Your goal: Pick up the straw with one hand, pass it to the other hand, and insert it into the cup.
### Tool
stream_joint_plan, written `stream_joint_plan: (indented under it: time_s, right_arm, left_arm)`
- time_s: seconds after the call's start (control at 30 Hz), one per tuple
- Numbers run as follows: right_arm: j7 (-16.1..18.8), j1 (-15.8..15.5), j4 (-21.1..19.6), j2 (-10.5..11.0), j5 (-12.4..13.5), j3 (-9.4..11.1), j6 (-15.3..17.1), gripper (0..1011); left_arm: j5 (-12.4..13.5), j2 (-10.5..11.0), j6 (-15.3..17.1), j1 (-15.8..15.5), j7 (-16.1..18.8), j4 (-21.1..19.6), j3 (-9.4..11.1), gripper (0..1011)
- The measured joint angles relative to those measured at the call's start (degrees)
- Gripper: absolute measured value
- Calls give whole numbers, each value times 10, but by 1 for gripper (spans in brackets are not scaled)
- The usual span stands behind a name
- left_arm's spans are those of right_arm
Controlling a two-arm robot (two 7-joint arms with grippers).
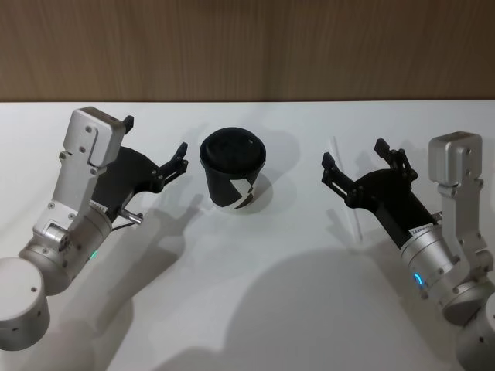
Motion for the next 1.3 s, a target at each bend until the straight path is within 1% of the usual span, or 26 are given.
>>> stream_joint_plan:
  time_s: [1.3]
  right_arm:
    - [0,0,0,0,0,0,0,1001]
  left_arm:
    - [0,0,0,0,0,0,0,1003]
